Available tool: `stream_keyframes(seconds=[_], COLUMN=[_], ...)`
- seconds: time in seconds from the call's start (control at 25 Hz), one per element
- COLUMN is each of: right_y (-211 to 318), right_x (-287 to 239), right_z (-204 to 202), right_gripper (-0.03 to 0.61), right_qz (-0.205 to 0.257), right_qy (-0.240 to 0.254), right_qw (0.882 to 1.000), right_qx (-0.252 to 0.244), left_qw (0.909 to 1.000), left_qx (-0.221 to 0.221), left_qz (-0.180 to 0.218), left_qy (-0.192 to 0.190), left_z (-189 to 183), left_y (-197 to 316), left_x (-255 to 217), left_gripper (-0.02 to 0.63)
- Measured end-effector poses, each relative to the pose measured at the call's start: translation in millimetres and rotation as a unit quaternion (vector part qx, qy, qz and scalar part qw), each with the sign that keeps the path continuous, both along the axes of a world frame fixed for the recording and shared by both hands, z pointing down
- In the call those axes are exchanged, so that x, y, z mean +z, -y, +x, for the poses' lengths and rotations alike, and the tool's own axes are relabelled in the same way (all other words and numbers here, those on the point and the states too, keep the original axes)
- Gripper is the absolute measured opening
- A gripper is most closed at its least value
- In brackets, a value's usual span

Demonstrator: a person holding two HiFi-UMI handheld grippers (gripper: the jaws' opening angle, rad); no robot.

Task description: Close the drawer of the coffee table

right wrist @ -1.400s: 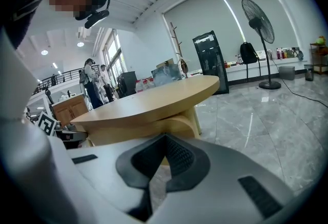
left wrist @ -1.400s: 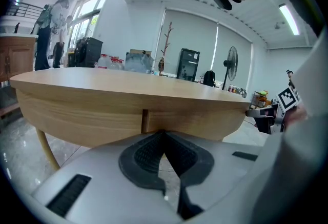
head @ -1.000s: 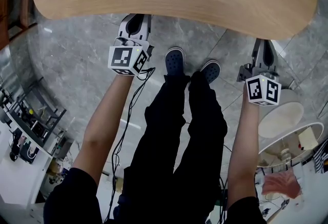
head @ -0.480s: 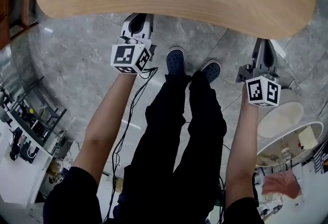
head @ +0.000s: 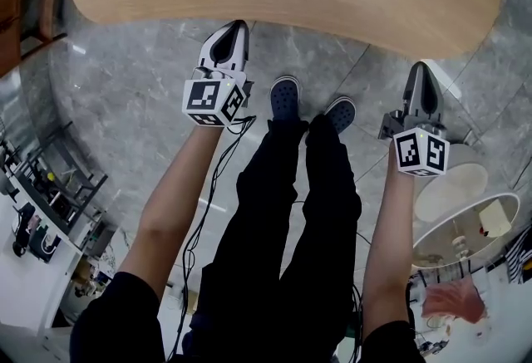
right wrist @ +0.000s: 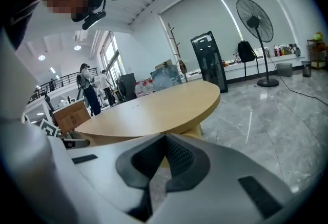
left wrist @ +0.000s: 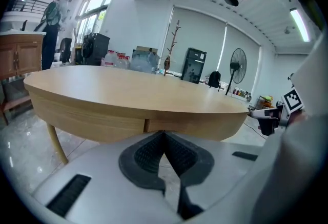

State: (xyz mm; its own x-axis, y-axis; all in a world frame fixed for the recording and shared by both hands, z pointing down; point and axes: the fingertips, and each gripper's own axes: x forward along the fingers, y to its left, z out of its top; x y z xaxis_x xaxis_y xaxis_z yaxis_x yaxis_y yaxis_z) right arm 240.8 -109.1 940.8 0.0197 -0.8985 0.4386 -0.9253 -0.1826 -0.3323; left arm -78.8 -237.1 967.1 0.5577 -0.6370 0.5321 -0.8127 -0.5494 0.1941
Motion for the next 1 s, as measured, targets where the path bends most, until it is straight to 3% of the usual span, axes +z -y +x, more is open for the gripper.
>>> stream_keyframes(seconds=[0.2, 0.68, 1.0], right_y=[-11.5, -44.5, -52.1], right_x=[-37.6, -161.0, -241.7], right_z=[-0.1, 7.3, -20.4], right_gripper=[0.027, 0.026, 0.026], right_qz=[-0.004, -0.032, -0.024], right_qy=[0.011, -0.008, -0.016], right_qw=[1.0, 0.999, 0.997], right_qx=[0.006, -0.036, -0.069], left_qw=[1.0, 0.9997, 0.9999], left_qx=[-0.002, 0.013, 0.008], left_qz=[-0.007, -0.019, -0.008], left_qy=[0.001, 0.003, -0.005], left_z=[-3.9, 3.8, -11.2], left_y=[-13.5, -52.0, -67.2], left_x=[-37.7, -165.4, -246.5], left_gripper=[0.025, 0.025, 0.025])
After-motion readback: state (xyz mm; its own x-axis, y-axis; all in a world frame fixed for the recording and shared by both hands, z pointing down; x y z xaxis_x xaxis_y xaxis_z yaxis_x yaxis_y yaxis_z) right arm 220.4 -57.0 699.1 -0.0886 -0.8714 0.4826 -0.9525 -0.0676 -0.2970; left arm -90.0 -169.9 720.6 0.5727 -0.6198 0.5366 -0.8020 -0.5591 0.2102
